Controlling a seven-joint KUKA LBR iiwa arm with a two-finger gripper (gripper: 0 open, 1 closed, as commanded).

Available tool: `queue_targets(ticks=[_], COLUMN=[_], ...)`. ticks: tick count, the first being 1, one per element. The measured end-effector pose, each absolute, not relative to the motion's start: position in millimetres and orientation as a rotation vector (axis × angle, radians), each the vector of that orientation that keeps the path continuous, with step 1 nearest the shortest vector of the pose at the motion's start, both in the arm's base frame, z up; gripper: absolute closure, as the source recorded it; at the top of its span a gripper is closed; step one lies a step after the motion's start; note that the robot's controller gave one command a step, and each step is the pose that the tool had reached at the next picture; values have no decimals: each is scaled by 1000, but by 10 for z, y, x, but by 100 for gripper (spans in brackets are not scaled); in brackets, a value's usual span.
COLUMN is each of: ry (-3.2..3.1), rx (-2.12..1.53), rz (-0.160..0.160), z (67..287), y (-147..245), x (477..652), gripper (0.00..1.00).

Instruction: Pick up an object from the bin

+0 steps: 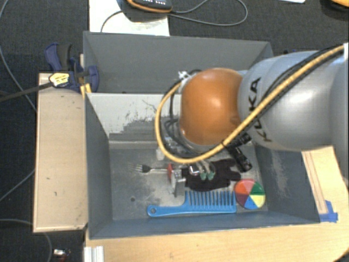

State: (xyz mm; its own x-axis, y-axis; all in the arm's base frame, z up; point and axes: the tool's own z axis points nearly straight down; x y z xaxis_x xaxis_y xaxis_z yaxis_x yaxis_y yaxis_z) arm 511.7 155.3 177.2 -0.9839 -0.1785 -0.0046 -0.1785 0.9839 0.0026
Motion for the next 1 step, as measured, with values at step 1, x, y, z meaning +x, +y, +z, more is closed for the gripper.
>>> queue_targets(ticks=[1], ry=[3094], rx=[-529], rz=[4], z=[1677], y=[1218], x=[4982], gripper=[0])
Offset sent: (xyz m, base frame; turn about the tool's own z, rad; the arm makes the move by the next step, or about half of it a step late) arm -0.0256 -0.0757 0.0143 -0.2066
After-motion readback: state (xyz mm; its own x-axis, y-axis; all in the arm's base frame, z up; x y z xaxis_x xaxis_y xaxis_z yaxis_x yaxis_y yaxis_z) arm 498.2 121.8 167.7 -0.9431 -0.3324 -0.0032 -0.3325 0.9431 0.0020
